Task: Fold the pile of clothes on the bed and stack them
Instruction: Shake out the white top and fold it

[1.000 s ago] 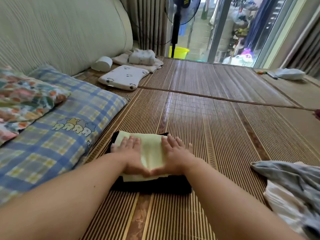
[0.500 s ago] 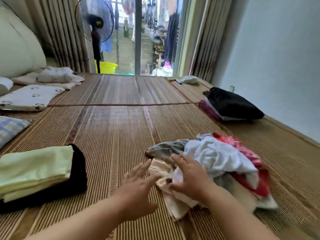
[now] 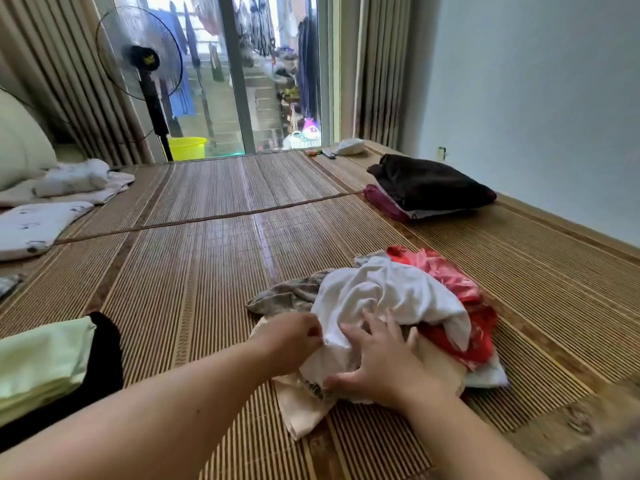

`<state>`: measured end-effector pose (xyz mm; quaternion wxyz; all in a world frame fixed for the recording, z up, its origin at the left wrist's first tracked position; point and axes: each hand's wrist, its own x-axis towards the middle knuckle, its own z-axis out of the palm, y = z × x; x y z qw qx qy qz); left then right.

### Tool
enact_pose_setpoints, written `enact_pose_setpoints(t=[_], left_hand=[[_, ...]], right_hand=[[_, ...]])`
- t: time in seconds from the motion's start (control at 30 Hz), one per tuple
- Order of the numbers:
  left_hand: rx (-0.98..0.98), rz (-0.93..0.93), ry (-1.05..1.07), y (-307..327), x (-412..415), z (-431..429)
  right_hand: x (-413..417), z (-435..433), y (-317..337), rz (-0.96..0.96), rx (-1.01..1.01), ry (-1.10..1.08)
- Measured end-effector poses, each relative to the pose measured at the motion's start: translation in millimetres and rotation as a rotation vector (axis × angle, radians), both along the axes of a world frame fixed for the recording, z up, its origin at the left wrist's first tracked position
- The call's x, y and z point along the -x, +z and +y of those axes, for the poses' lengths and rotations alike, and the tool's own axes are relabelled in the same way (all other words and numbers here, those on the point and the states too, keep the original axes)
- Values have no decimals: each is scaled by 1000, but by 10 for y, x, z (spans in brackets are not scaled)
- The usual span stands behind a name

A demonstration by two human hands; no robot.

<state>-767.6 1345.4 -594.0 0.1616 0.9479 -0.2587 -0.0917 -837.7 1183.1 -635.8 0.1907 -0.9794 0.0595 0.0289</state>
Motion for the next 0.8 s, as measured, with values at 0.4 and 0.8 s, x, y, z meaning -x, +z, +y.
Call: enact_pose_setpoints(t=[0.4, 0.8], left_hand=[[1162, 161, 131, 1744, -47, 205], [1199, 227, 6, 2908, 407, 1446]], right_hand=[[-213, 329, 2089, -625, -786, -107], [4, 1227, 3468, -655, -484, 227]])
